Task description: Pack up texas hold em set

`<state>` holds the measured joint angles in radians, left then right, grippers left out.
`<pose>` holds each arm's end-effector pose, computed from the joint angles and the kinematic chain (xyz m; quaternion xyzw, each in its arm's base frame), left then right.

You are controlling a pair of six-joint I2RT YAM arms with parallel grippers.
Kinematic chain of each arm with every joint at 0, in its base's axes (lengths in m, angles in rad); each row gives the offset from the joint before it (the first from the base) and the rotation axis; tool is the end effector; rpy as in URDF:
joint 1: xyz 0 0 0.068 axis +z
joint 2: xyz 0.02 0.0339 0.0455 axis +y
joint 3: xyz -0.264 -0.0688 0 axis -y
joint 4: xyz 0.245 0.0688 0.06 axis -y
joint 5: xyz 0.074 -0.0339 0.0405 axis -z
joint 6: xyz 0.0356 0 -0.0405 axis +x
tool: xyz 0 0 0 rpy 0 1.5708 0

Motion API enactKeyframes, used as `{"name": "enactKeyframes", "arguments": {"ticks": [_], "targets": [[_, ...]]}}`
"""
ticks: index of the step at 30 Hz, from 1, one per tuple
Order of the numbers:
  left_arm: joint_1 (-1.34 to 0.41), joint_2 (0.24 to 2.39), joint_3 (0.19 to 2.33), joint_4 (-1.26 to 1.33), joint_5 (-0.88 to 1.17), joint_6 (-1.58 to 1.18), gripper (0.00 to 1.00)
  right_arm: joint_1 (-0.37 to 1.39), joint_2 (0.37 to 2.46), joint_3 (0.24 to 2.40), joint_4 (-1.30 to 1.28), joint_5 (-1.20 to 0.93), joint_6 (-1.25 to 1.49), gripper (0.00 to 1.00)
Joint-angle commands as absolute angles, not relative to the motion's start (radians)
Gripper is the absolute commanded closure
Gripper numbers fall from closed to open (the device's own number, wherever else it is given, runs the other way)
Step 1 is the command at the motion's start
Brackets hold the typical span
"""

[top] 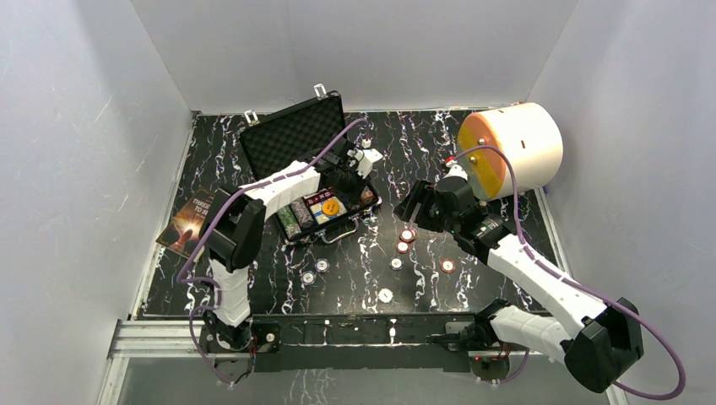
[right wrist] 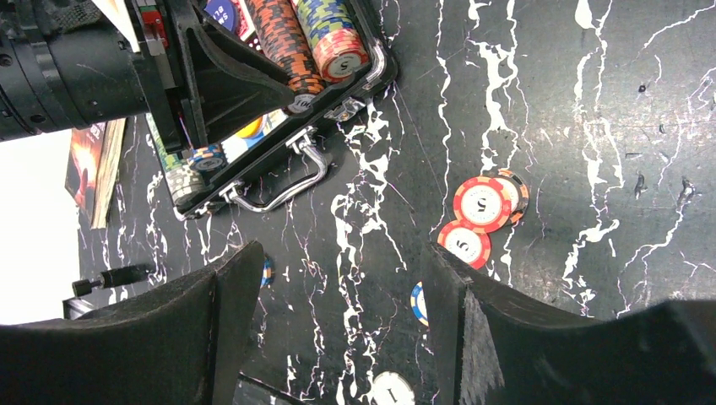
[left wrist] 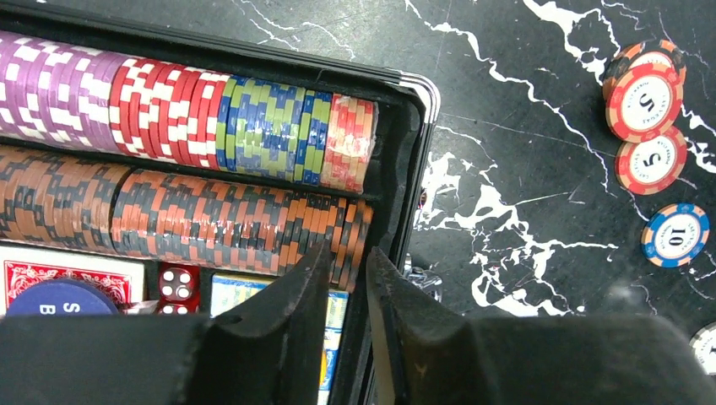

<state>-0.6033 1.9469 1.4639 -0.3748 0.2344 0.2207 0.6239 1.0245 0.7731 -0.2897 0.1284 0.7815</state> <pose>0.3518 -0.2524 0.2162 0.4101 0.8365 -0.1735 0.3194 0.1883 0.1299 0.2799 0.0999 0.8634 0.2750 0.4111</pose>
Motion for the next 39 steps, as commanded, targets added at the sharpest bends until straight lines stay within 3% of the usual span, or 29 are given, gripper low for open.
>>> {"name": "enactKeyframes", "arguments": {"ticks": [1, 4, 10, 12, 16, 22, 30, 39], "targets": [[-0.595, 1.93, 1.488, -0.409, 0.212, 0.247, 0.73, 0.616, 1.028, 0.79, -0.259, 0.133, 0.772, 0.24], [-0.595, 1.906, 1.499, -0.411, 0.228, 0.25, 0.66, 0.615, 1.031, 0.788, -0.262, 0.133, 0.773, 0.23], [-0.595, 1.83, 1.506, -0.389, 0.242, 0.221, 0.61, 0.615, 1.063, 0.807, -0.283, 0.141, 0.756, 0.24], [-0.594, 1.782, 1.488, -0.365, 0.218, 0.196, 0.54, 0.614, 1.087, 0.824, -0.308, 0.147, 0.735, 0.24], [-0.583, 1.623, 1.404, -0.292, 0.194, 0.117, 0.29, 0.614, 1.158, 0.863, -0.372, 0.153, 0.678, 0.23], [-0.571, 1.343, 1.174, -0.2, -0.002, -0.113, 0.1, 0.614, 1.304, 0.91, -0.463, 0.185, 0.6, 0.2], [-0.569, 1.09, 0.921, -0.242, -0.075, -0.345, 0.02, 0.615, 1.501, 0.998, -0.544, 0.211, 0.555, 0.14], [-0.568, 1.007, 0.822, -0.192, 0.013, -0.319, 0.02, 0.615, 1.604, 1.073, -0.55, 0.322, 0.603, 0.23]]}}
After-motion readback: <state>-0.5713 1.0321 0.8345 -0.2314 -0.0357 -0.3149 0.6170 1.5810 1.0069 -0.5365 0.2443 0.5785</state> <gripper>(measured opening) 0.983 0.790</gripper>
